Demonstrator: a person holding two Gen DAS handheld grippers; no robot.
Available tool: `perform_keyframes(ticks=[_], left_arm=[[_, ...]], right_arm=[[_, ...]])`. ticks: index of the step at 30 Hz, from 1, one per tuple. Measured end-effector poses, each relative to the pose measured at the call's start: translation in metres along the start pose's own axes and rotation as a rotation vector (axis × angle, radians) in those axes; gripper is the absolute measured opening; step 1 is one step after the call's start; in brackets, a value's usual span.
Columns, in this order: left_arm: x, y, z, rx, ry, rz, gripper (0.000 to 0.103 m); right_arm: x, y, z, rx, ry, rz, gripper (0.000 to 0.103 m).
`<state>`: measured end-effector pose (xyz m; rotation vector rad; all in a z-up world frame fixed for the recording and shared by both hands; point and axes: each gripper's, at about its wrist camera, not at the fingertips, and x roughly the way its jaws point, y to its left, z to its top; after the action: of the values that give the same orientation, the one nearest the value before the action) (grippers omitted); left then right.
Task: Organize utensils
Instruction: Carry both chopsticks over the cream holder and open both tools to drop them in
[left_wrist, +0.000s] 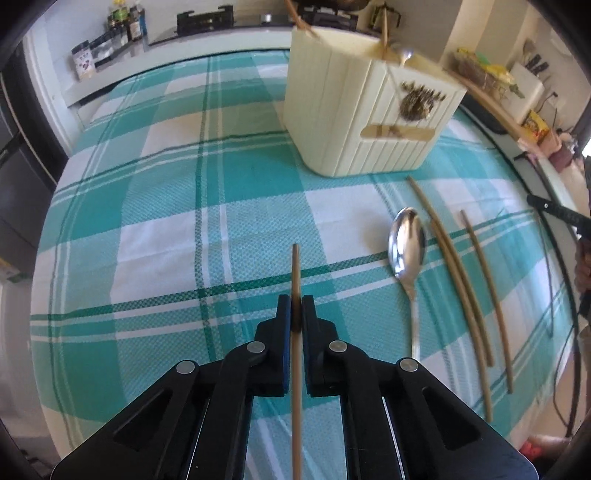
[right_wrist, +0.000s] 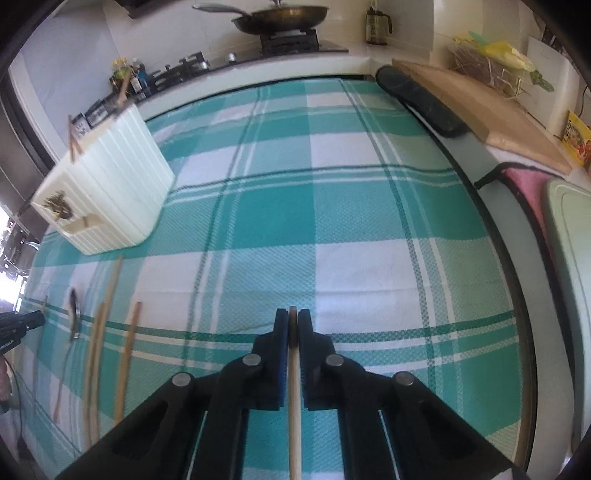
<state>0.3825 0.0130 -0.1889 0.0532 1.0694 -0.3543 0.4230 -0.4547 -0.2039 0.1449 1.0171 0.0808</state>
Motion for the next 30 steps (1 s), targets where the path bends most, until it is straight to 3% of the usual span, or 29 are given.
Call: perform_keyframes(ticks=[5, 11, 17, 24, 30], left_arm=[[-0.091, -0.006, -0.009, 0.014, -0.201, -0.062, 0.004], [-0.169, -0.007, -0.007, 0.010, -0.398, -0.124, 0.004], [-0.205, -0.011, 0.016, 0.035, -0.503, -0.122, 0.004], [-0.234, -0.011, 0.080, 0.030, -0.580, -0.132, 0.004], [-0.245, -0.023, 0.143, 0.026, -0.687, -0.090, 0.004]], right_arm=[[-0.092, 0.034, -0.005, -0.072, -0.161, 0.116, 0.005], [-0.173, 0.074, -0.013, -0.164, -0.312, 0.162, 0.005], [-0.209, 0.105, 0.004, -0.215, -0.459, 0.167, 0.005], [-0.224, 0.133, 0.069, -0.261, -0.544, 0.169, 0.005], [-0.230, 0.158, 0.127, -0.298, -0.615, 0.160, 0.005]])
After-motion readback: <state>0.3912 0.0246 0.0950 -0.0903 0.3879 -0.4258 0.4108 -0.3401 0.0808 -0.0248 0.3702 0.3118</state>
